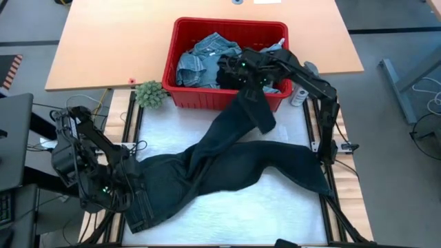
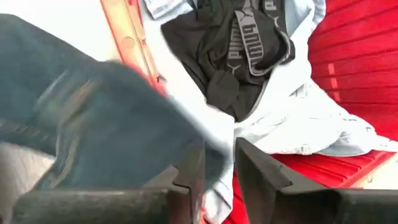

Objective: Fold Laundry from Bin
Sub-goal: Fold the black pants

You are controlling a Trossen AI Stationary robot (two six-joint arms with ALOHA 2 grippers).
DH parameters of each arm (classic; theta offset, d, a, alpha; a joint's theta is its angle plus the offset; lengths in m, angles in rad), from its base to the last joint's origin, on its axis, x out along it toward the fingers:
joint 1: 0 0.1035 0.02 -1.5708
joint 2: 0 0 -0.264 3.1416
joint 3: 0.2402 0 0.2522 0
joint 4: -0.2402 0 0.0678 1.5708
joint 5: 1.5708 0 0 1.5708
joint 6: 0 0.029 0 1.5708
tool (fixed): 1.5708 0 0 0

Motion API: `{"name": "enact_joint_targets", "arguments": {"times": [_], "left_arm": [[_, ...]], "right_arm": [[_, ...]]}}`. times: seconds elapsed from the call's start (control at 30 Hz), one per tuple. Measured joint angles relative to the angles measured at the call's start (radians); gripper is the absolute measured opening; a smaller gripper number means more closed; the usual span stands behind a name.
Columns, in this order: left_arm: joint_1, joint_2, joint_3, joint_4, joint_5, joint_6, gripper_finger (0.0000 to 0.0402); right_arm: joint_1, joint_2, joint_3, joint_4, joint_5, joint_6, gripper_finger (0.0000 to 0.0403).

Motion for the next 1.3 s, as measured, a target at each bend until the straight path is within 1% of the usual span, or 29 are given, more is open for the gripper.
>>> {"name": "enact_joint_targets", "arguments": {"times": [0.13,0.17,0.2,0.23,0.27,0.33,0.4,0.43,0.47,0.5,0.63,0.77,0.87,0.93,1.0,1.13,1.2,1.3], "left_arm": [[-0.028,-0.013,0.000,0.044,-0.012,0.000,0.0196],[-0.036,-0.022,0.000,0.066,-0.019,0.009,0.0196],[-0.041,-0.031,0.000,0.092,-0.024,0.022,0.0196],[-0.044,-0.041,0.000,0.119,-0.033,0.036,0.0196],[-0.045,-0.051,0.000,0.146,-0.046,0.047,0.0196],[-0.046,-0.074,0.000,0.188,-0.070,0.079,0.0196],[-0.046,-0.101,0.000,0.221,-0.083,0.118,0.0196],[-0.046,-0.114,0.000,0.230,-0.095,0.139,0.0196],[-0.047,-0.126,0.000,0.234,-0.109,0.156,0.0196],[-0.047,-0.139,0.000,0.234,-0.127,0.169,0.0196],[-0.046,-0.192,0.000,0.230,-0.224,0.208,0.0196],[-0.046,-0.245,0.000,0.229,-0.321,0.224,0.0196],[-0.046,-0.280,0.000,0.228,-0.382,0.224,0.0196],[-0.046,-0.293,0.000,0.228,-0.413,0.233,0.0196],[-0.046,-0.303,0.000,0.228,-0.420,0.242,0.0196],[-0.046,-0.307,0.000,0.228,-0.411,0.244,0.0196],[-0.046,-0.307,0.000,0.228,-0.391,0.252,0.0196],[-0.046,-0.305,0.000,0.228,-0.328,0.262,0.0196]], "right_arm": [[-0.030,-0.038,0.000,0.000,-0.006,-0.043,0.0143],[-0.037,-0.054,0.000,0.000,-0.018,-0.045,0.0149],[-0.045,-0.072,0.000,0.003,-0.052,-0.042,0.0154],[-0.053,-0.091,0.000,0.010,-0.109,-0.032,0.0159],[-0.056,-0.110,0.001,0.020,-0.197,-0.022,0.0164],[-0.047,-0.138,0.003,0.052,-0.426,0.017,0.0169],[-0.005,-0.148,0.003,0.103,-0.637,0.053,0.0170],[0.031,-0.148,0.003,0.120,-0.711,0.055,0.0169],[0.080,-0.141,0.003,0.138,-0.749,0.052,0.0168],[0.136,-0.129,0.003,0.164,-0.764,0.042,0.0166],[0.369,-0.052,0.002,0.282,-0.749,-0.049,0.0159],[0.546,0.053,0.001,0.449,-0.743,-0.135,0.0160],[0.642,0.138,0.001,0.558,-0.736,-0.212,0.0166],[0.686,0.201,0.001,0.627,-0.697,-0.243,0.0170],[0.716,0.265,0.001,0.688,-0.663,-0.246,0.0175],[0.747,0.381,0.000,0.826,-0.655,-0.217,0.0184],[0.755,0.435,0.000,0.901,-0.654,-0.197,0.0189],[0.762,0.501,-0.001,1.017,-0.655,-0.150,0.0199]]}}
